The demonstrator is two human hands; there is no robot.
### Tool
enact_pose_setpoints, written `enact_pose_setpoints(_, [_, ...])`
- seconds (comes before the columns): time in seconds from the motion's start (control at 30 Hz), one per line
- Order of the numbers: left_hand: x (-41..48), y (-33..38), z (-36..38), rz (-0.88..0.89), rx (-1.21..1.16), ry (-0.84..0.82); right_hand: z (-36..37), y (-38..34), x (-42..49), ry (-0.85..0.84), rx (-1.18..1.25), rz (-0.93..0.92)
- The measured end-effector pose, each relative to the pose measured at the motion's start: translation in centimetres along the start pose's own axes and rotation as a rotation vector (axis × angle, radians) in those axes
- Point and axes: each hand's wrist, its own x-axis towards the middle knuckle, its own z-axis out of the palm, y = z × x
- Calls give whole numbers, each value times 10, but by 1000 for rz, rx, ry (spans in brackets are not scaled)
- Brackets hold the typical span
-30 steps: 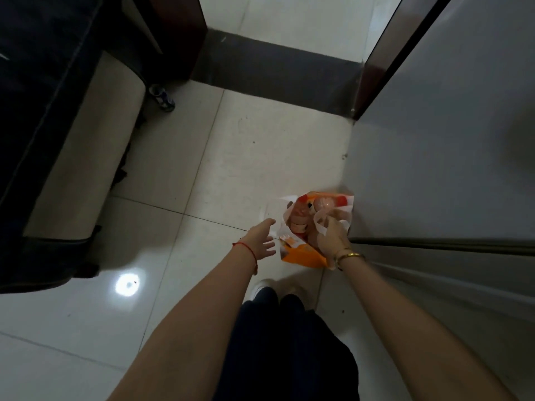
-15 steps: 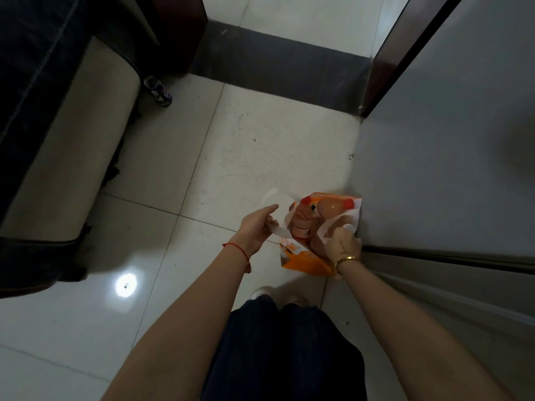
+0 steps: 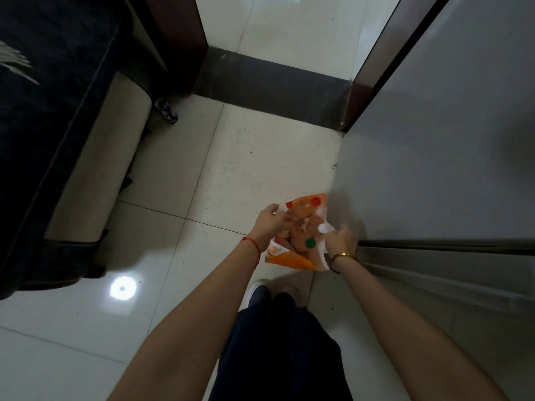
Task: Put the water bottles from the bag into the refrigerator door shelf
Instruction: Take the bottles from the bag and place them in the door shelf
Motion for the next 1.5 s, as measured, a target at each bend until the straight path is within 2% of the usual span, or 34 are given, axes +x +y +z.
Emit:
enact_pose_setpoints(0.17, [-71,36,-29,41,42,59,-37,-25,-76,24,51,-46])
enact_pose_setpoints(0.4, [-206,99,-67,140,152,158,-108,-48,-180,-54,51,-88])
enact_pose_setpoints(0.63, [-339,144,-95,263,216,289,-195,-65,-274,-245,72,-193])
enact_pose_setpoints(0.83, [-425,172,-107,387,177,334,-259,-68,-341,-395,71,-299])
enact_pose_setpoints(1.03, [-488,187,-108,331,75,311,-294,-52,-394,-383,103,-315])
enact_pose_setpoints(1.17, [-517,196,-111,243,46,198,-298,-22,-419,-320,77,-276])
enact_pose_setpoints(1.5, [-576,202,-91,328,133,-59,-288,70,-448,-88,305,-66])
